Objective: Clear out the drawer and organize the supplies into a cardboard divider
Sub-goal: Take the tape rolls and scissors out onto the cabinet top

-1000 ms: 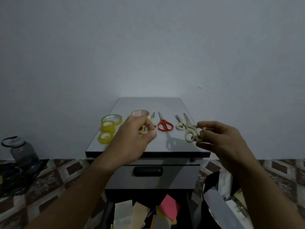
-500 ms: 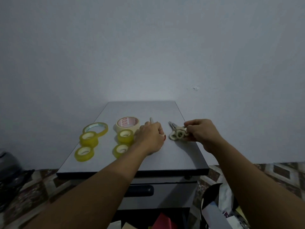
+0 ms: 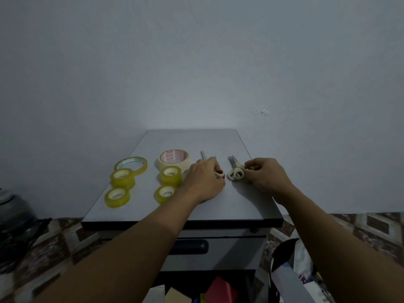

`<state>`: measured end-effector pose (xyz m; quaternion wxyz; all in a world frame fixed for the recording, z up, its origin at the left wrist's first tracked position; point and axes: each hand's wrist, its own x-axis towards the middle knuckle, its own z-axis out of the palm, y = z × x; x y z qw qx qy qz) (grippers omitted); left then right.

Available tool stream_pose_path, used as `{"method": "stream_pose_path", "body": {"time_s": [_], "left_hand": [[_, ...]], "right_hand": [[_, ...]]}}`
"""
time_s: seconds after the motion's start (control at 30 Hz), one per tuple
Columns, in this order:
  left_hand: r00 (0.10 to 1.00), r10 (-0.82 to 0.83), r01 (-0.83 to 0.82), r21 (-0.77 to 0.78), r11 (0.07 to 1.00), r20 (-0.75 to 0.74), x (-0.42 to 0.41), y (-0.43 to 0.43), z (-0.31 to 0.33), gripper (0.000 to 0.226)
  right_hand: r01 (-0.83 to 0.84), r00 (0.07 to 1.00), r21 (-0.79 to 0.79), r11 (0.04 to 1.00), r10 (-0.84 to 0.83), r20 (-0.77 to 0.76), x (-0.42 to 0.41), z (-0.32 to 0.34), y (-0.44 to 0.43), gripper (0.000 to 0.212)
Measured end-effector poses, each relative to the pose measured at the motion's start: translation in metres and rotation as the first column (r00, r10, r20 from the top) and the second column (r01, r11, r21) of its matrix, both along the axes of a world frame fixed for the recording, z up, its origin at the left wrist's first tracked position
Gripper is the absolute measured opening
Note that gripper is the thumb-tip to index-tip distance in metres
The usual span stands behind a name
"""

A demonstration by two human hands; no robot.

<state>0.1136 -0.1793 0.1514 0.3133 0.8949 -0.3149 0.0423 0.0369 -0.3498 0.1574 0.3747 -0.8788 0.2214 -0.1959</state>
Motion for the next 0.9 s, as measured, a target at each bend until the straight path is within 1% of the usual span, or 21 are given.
{"method": "stream_pose_path", "body": {"time_s": [0.1, 0.27, 0.37, 0.47, 0.57, 0.67, 0.77, 0.9], "left_hand": [[1.0, 0.012, -0.012, -0.006, 1.0, 0.029, -0.003, 0.005, 0.005, 0.017], [0.997, 0.02, -0.013, -0.102, 0.995, 0.068, -0.006, 0.024, 0.02, 0.018], [0.995, 0.036, -0.024, -0.135, 0.991, 0.091, -0.007, 0.044, 0.031, 0.02], [0.993, 0.06, -0.044, -0.156, 0.987, 0.099, -0.005, 0.07, 0.042, 0.018], [0.99, 0.096, -0.075, -0.2, 0.977, 0.099, -0.003, 0.102, 0.052, 0.012], [0.984, 0.157, -0.137, -0.208, 0.969, 0.085, 0.004, 0.139, 0.055, 0.013], [0.966, 0.248, -0.228, -0.208, 0.951, 0.074, 0.014, 0.172, 0.051, 0.014], [0.965, 0.26, -0.254, -0.178, 0.951, 0.015, 0.027, 0.206, 0.035, 0.016]], "right_hand": [[-0.035, 0.999, -0.058, 0.998, 0.034, -0.011, 0.0, 0.0, 0.002, 0.034], [-0.081, 0.996, -0.099, 0.992, 0.078, -0.038, 0.004, -0.002, 0.006, 0.032], [-0.073, 0.997, -0.12, 0.99, 0.068, -0.044, 0.005, -0.003, 0.008, 0.032], [-0.017, 1.0, -0.129, 0.991, 0.018, 0.007, 0.003, 0.0, 0.012, 0.039], [0.022, 0.996, -0.188, 0.982, -0.004, 0.094, 0.002, 0.007, 0.027, 0.037], [-0.031, 0.987, -0.245, 0.969, 0.069, 0.147, 0.005, 0.019, 0.052, 0.032], [-0.116, 0.973, -0.286, 0.951, 0.167, 0.16, 0.011, 0.027, 0.082, 0.032], [-0.235, 0.944, -0.325, 0.916, 0.295, 0.148, 0.024, 0.027, 0.12, 0.033]]}}
